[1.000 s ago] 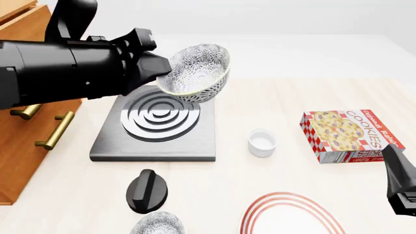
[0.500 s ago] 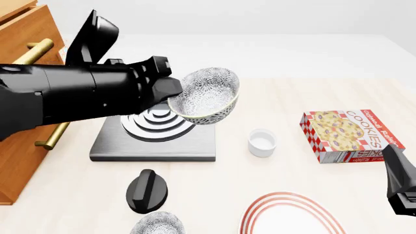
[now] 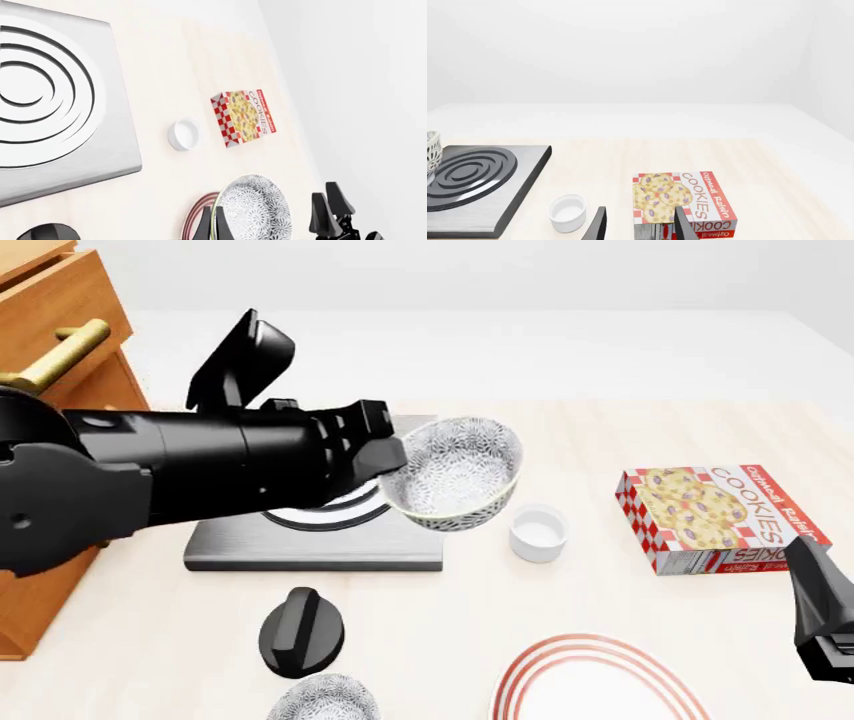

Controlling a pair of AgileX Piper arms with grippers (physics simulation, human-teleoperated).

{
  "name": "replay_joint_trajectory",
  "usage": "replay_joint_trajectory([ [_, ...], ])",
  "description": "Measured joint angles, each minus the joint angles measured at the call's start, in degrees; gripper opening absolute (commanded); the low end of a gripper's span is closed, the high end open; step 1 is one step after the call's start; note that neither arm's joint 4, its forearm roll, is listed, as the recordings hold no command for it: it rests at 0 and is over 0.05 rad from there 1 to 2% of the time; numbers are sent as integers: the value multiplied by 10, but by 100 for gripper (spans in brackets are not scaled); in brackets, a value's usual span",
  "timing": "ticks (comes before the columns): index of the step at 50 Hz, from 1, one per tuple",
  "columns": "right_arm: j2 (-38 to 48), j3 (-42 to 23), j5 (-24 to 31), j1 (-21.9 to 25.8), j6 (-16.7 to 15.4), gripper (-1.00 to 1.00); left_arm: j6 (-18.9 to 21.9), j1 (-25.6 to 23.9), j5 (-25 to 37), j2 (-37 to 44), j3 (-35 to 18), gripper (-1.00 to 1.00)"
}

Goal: Pick the akita bowl on the wooden cabinet and place it on the plate.

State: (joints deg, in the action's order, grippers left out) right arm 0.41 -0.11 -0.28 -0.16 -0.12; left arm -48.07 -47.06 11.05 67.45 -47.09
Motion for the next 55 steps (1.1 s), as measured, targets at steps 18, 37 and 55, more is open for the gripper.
replay_joint_trajectory([
  [18,0,0,0,0,0,100,-6,-18,-16,22,5,-100],
  [37,0,0,0,0,0,100,-16,-37,-42,54,20,-100],
  [55,0,0,0,0,0,100,-27,-59,-72,89,32,-100],
])
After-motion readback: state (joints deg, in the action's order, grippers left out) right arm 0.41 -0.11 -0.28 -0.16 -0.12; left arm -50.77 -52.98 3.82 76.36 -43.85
